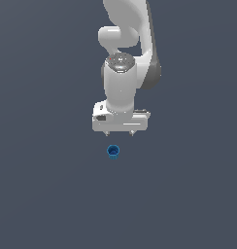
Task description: Pick up the object and move it to a goal position.
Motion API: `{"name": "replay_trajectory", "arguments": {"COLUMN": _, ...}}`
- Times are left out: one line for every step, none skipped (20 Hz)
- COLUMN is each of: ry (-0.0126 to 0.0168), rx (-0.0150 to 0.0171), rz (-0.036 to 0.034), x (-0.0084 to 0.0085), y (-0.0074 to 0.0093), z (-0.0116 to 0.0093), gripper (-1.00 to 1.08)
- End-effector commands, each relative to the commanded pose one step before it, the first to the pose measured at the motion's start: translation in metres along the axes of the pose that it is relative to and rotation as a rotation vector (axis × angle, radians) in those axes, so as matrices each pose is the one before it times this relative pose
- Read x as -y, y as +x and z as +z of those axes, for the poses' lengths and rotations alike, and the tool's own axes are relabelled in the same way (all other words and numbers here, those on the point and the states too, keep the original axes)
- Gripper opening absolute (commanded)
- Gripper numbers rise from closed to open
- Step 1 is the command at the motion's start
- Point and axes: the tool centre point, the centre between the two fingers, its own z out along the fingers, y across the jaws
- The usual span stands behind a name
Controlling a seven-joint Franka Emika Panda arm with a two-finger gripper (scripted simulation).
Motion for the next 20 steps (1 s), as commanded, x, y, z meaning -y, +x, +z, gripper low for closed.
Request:
{"name": "replay_trajectory", "arguments": {"ry": 0.0, "rx": 0.0, "rz": 0.0, "x": -0.00001, "y": 0.0, "z": 0.0, "gripper": 1.0}}
{"name": "replay_trajectory", "arguments": {"ry": 0.0, "rx": 0.0, "rz": 0.0, "x": 0.00008, "y": 0.00019, "z": 0.00011, "gripper": 1.0}}
{"name": "replay_trajectory", "arguments": {"ry": 0.0009, "rx": -0.00184, "rz": 0.00141, "x": -0.0008, "y": 0.00026, "z": -0.00083, "gripper": 1.0}}
{"name": "replay_trajectory", "arguments": {"ry": 0.00112, "rx": -0.00225, "rz": 0.0018, "x": -0.0009, "y": 0.00055, "z": -0.00087, "gripper": 1.0}}
{"name": "replay_trajectory", "arguments": {"ry": 0.00157, "rx": -0.00318, "rz": 0.00264, "x": -0.00127, "y": 0.00075, "z": -0.00126, "gripper": 1.0}}
{"name": "replay_trajectory", "arguments": {"ry": 0.00197, "rx": -0.00402, "rz": 0.00352, "x": -0.00157, "y": 0.00096, "z": -0.0016, "gripper": 1.0}}
{"name": "replay_trajectory", "arguments": {"ry": 0.00224, "rx": -0.00458, "rz": 0.00439, "x": -0.00175, "y": 0.00108, "z": -0.00186, "gripper": 1.0}}
{"name": "replay_trajectory", "arguments": {"ry": 0.00186, "rx": -0.0038, "rz": 0.00411, "x": -0.00141, "y": 0.00088, "z": -0.0016, "gripper": 1.0}}
{"name": "replay_trajectory", "arguments": {"ry": 0.0014, "rx": -0.00284, "rz": 0.00358, "x": -0.00101, "y": 0.00064, "z": -0.00125, "gripper": 1.0}}
{"name": "replay_trajectory", "arguments": {"ry": 0.00094, "rx": -0.00188, "rz": 0.00291, "x": -0.00062, "y": 0.00041, "z": -0.00088, "gripper": 1.0}}
{"name": "replay_trajectory", "arguments": {"ry": 0.00046, "rx": -0.00089, "rz": 0.00194, "x": -0.00022, "y": 0.00018, "z": -0.00047, "gripper": 1.0}}
{"name": "replay_trajectory", "arguments": {"ry": 0.00001, "rx": 0.0, "rz": 0.00069, "x": 0.00002, "y": -0.00004, "z": -0.00007, "gripper": 1.0}}
{"name": "replay_trajectory", "arguments": {"ry": -0.00033, "rx": 0.00064, "rz": -0.00118, "x": 0.00018, "y": -0.00014, "z": 0.00032, "gripper": 1.0}}
{"name": "replay_trajectory", "arguments": {"ry": -0.00037, "rx": 0.00067, "rz": -0.00247, "x": 0.00014, "y": -0.00009, "z": 0.00046, "gripper": 1.0}}
{"name": "replay_trajectory", "arguments": {"ry": -0.0003, "rx": 0.00049, "rz": -0.0034, "x": -0.00002, "y": -0.00001, "z": 0.0005, "gripper": 1.0}}
{"name": "replay_trajectory", "arguments": {"ry": -0.00029, "rx": 0.00041, "rz": -0.0045, "x": -0.00014, "y": 0.00005, "z": 0.00058, "gripper": 1.0}}
{"name": "replay_trajectory", "arguments": {"ry": -0.00031, "rx": 0.00041, "rz": -0.0058, "x": -0.00018, "y": 0.00009, "z": 0.00071, "gripper": 1.0}}
{"name": "replay_trajectory", "arguments": {"ry": -0.00035, "rx": 0.00046, "rz": -0.00705, "x": -0.00029, "y": 0.00012, "z": 0.00086, "gripper": 1.0}}
{"name": "replay_trajectory", "arguments": {"ry": -0.00043, "rx": 0.0006, "rz": -0.00851, "x": -0.00033, "y": 0.00013, "z": 0.00105, "gripper": 1.0}}
{"name": "replay_trajectory", "arguments": {"ry": -0.00053, "rx": 0.00079, "rz": -0.01006, "x": -0.00034, "y": 0.00013, "z": 0.00126, "gripper": 1.0}}
